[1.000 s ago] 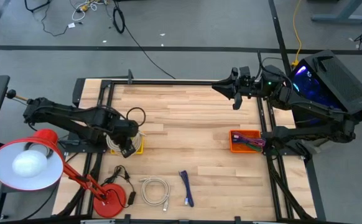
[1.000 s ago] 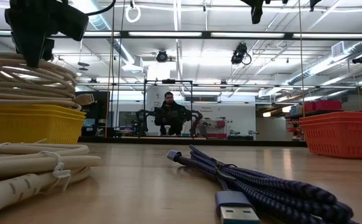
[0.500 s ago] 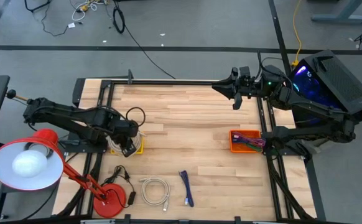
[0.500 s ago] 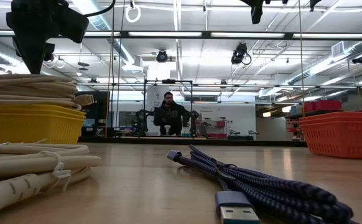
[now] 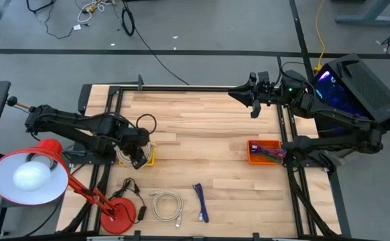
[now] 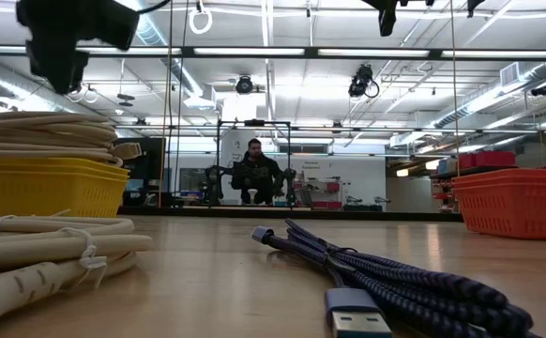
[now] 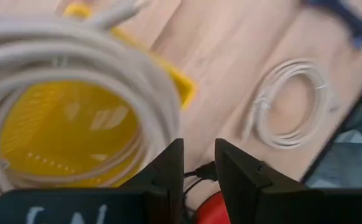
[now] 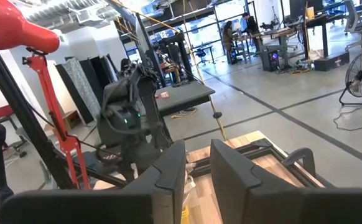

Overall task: Pick & Place USB Port
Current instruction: Put the light brown HDMI cable into the yellow bin

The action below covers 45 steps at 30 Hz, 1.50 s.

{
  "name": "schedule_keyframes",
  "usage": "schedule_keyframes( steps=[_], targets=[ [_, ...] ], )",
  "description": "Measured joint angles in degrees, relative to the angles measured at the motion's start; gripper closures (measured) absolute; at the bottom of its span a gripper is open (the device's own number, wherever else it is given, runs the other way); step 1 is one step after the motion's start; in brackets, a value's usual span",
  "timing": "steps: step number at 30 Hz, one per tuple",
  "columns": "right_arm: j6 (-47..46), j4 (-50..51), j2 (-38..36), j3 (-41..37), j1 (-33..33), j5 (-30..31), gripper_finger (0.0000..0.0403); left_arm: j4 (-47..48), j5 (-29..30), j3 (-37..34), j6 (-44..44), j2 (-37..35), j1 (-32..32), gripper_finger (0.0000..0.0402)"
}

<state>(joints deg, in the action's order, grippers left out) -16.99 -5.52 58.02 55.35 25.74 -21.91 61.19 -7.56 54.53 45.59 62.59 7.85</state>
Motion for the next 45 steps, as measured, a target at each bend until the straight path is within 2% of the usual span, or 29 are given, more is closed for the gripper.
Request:
schedule_keyframes(
  steps=[8,12,17,26,29,34,39,45],
  targets=[
    [0.4,0.0,0.0,0.0,0.0,0.0,0.0325,-0.6,2.9,10.2,-4.5,0.0,-0.5,0.0306],
    [0.4,0.0,0.0,0.0,0.0,0.0,0.0325,-5.9,-0.9,11.2,-8.4,1.8,0.0,0.0305],
    [0.4,0.1,0.0,0.0,0.0,0.0,0.0325,-14.3,-6.0,11.0,-16.6,9.8,2.5,0.0305],
    [0.7,1.3,0.0,0.0,0.0,-1.2,0.0325,-14.4,-6.7,11.3,-35.7,24.3,4.1,0.0305],
    [1.7,3.2,0.0,0.0,0.0,-1.7,0.0325,-17.1,-7.1,11.3,-36.0,28.2,4.1,0.0305],
    [5.0,7.9,0.0,0.0,0.0,-1.7,0.0325,-25.7,-15.6,11.3,-34.3,33.1,4.9,0.0305],
    [6.0,9.7,0.0,0.0,0.0,-1.7,0.0325,-25.5,-21.1,11.3,-32.7,35.9,6.1,0.0305],
    [1.5,9.2,0.0,0.0,-0.1,-1.6,0.0325,-24.9,-20.0,11.3,-35.8,36.0,6.7,0.0305]
  ],
)
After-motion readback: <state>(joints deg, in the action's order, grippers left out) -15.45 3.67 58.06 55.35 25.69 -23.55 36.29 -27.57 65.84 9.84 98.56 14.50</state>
